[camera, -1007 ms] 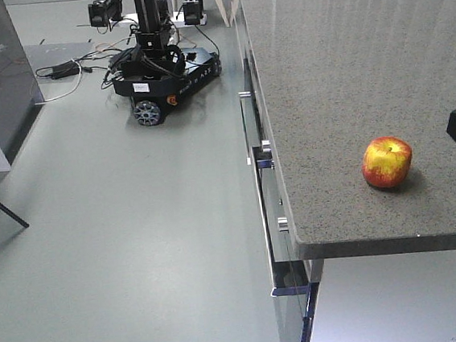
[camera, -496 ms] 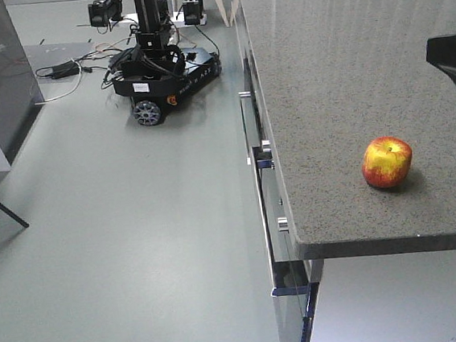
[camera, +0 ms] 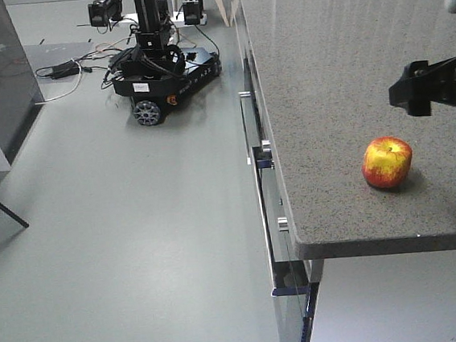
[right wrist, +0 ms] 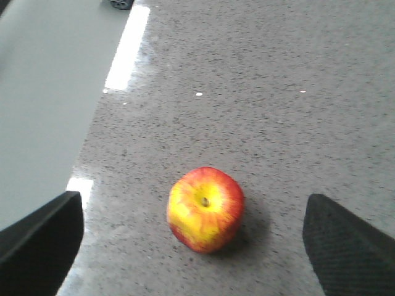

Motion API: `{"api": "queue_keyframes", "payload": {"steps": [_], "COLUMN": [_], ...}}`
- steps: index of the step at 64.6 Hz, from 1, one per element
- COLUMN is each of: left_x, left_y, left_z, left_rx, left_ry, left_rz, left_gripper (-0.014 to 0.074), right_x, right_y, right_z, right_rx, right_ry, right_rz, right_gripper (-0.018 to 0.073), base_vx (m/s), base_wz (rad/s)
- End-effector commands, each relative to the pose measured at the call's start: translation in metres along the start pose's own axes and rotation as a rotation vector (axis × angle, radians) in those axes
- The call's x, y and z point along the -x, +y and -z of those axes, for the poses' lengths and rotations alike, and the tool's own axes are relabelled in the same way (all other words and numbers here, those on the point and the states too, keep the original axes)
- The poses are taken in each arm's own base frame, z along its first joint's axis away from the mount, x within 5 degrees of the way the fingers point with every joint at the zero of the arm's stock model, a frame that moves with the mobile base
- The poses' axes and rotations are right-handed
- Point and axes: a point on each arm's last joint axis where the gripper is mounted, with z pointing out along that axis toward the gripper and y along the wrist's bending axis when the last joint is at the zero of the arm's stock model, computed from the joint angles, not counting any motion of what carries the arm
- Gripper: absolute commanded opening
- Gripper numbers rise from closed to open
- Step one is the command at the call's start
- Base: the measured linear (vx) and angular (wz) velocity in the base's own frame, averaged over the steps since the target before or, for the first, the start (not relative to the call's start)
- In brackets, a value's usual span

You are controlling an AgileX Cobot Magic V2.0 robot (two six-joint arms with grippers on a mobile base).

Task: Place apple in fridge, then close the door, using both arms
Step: 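Move the right gripper down over the red-yellow apple, then close the right gripper around the apple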

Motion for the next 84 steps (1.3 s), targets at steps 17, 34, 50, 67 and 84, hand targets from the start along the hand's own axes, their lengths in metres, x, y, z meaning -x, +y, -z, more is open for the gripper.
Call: {"api": "queue_keyframes", "payload": {"steps": [17, 34, 50, 67, 84], "left_x": [-0.002, -0.002, -0.002, -0.002, -0.002], "left_y": [-0.001, -0.001, -0.001, -0.001, -0.001], "left_z": [-0.001, -0.001, -0.001, -0.001, -0.001], "left_rx": [-0.006, -0.006, -0.006, -0.006, -0.006], "left_ry": [-0.065, -0.065, -0.065, -0.065, -0.065], "left_rz": [0.0, 0.0, 0.0, 0.0, 0.0], "left_gripper": [-0.0006, -0.0006, -0.0006, -0.0006, -0.0006], "right_x": [0.012, 0.002, -0.005, -0.017, -0.029], "right_y": [-0.001, -0.005, -0.008, -0.01, -0.012], "right_z": [-0.034, -0.072, -0.095, -0.117, -0.138], "right_rx": [0.03, 0.031, 0.021, 0.02, 0.017], "right_ry": [-0.075, -0.016, 0.004, 0.067, 0.118], "right_rz": [-0.02, -0.005, -0.017, -0.023, -0.027], "right_gripper": [0.0668, 0.0657, 0.0651, 0.0642, 0.0633], "base_vx": [0.0, 0.0, 0.0, 0.0, 0.0], "base_wz": [0.0, 0.0, 0.0, 0.0, 0.0]}}
